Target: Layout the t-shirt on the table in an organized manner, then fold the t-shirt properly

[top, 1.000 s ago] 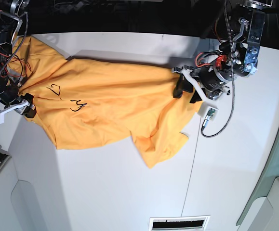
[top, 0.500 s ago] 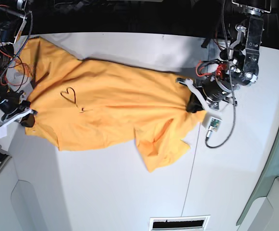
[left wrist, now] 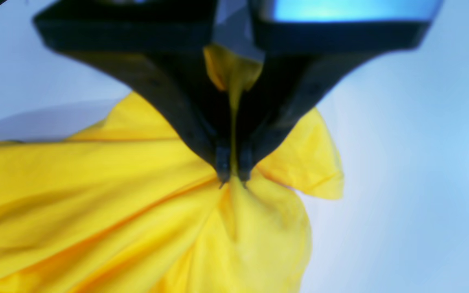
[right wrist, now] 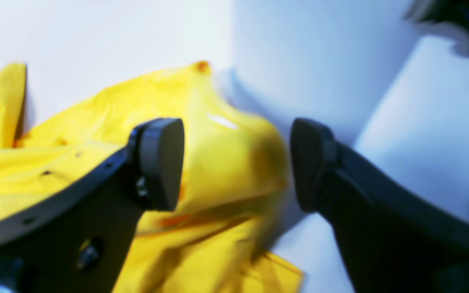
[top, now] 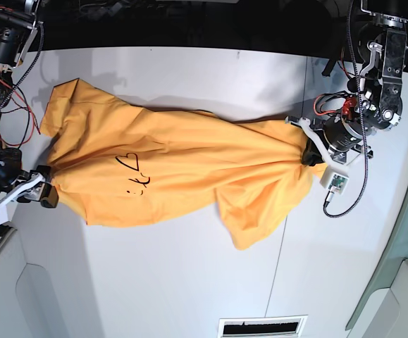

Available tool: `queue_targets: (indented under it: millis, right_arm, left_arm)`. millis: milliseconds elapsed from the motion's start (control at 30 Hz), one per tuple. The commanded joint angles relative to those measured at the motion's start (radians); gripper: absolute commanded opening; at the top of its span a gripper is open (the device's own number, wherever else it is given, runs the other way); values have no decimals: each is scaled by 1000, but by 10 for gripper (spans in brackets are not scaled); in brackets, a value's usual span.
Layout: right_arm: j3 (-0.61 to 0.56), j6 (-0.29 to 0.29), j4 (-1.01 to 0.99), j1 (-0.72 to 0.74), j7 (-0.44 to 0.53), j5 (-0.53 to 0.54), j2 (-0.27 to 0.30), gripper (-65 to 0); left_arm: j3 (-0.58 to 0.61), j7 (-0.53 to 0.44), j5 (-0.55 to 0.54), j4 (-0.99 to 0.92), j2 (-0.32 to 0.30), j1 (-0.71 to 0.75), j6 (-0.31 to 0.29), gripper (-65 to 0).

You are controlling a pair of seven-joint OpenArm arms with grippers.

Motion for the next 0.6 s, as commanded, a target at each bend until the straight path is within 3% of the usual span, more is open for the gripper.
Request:
queue_targets:
  millis: [0, 67, 133, 433, 567]
  right_arm:
    - [2, 7, 11, -1, 23, 13, 13, -245]
    - [8, 2, 11, -37, 27, -2, 17, -245]
    - [29, -22, 11, -84, 33, -9, 21, -245]
    - [185, -10, 11, -315, 95, 109, 10, -245]
    - [184, -8, -6, -332, 150, 81, -19, -246]
  left_arm:
    - [-7, -13, -2, 14, -14, -13, 4, -644]
    - [-7, 7, -3, 14, -20, -13, 4, -526]
    - [-7, 11, -19, 21, -34, -12, -1, -465]
    - [-45, -18, -70, 247, -123, -14, 4, -464]
    - [-33, -53, -135, 268, -107, -27, 2, -462]
